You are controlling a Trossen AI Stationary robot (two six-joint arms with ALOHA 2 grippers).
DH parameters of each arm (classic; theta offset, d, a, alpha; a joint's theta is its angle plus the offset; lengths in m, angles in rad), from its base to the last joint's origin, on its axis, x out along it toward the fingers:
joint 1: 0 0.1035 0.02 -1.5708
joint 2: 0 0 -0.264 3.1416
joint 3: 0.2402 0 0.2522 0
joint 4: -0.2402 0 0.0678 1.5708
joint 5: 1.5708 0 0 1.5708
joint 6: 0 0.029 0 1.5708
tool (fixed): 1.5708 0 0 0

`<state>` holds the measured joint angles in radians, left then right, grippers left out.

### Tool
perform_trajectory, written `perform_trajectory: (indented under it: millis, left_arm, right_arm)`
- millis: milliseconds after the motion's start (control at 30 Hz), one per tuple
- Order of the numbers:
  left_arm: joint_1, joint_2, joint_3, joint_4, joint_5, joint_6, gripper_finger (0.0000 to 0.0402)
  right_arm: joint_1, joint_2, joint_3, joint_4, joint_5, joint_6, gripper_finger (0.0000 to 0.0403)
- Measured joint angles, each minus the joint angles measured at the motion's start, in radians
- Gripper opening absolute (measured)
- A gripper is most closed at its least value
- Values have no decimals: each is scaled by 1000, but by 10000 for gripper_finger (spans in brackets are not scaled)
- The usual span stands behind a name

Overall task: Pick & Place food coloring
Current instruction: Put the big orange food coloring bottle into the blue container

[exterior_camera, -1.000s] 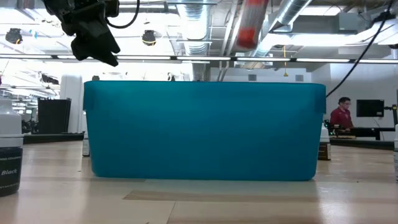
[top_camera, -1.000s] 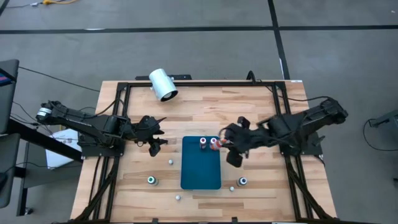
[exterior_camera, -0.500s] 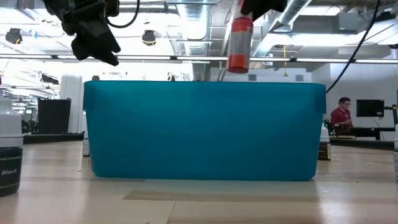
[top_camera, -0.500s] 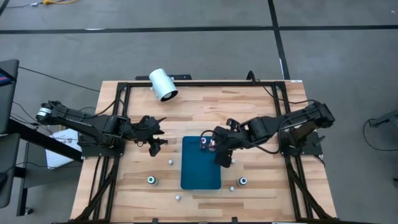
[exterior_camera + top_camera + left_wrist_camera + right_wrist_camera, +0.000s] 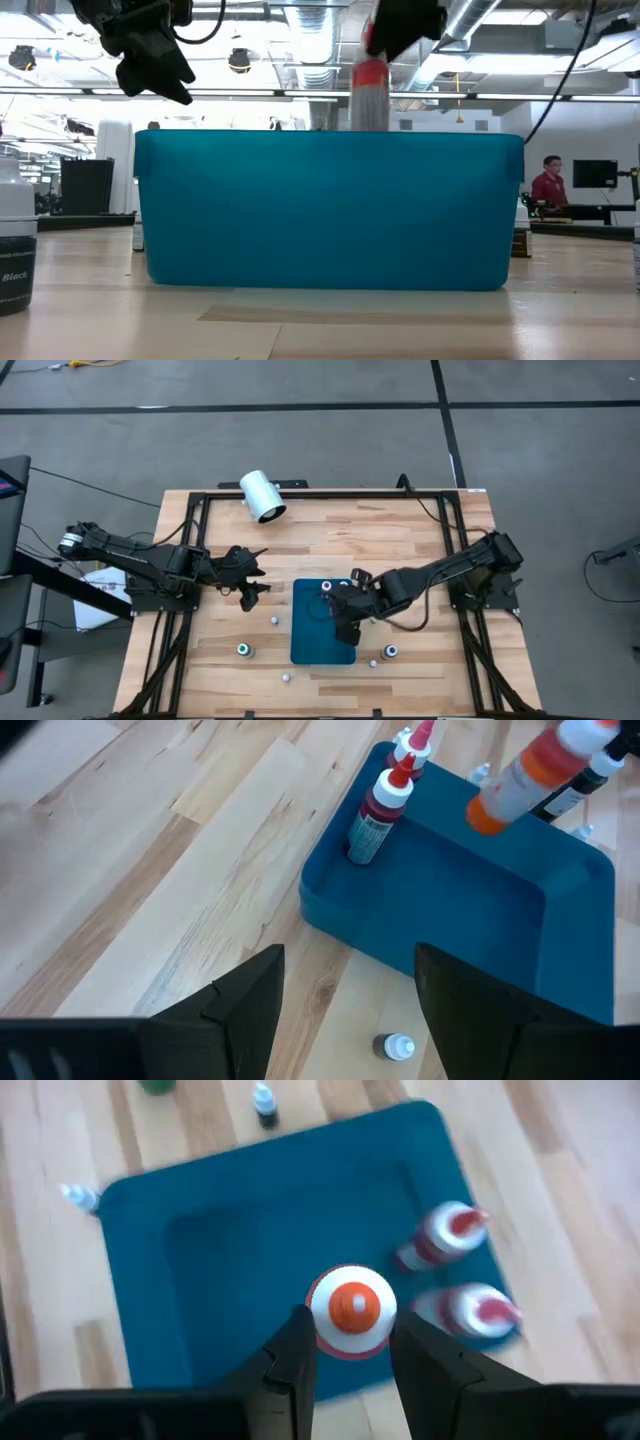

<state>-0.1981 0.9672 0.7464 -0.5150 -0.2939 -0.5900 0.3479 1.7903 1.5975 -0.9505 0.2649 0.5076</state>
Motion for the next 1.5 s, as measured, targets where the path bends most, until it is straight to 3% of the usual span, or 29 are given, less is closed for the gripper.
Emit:
perform_trajectory:
  millis: [267, 600, 767, 1200, 1500]
  left_arm:
    - [0, 0, 1, 8, 0, 10, 213]
    - [0, 0, 1, 8, 51, 24, 213]
    - [0, 0, 1, 6, 53, 29, 213]
    - [0, 0, 1, 5, 53, 37, 213]
    - [0, 0, 0, 5, 53, 37, 213]
  right_arm:
    - [11, 71, 2, 35, 6, 18, 99]
    - [12, 81, -6, 30, 107, 53, 98]
    - [25, 80, -16, 29, 118, 103, 98]
    - [78, 80, -20, 24, 262, 255, 98]
    - [113, 80, -125, 81, 293, 397, 98]
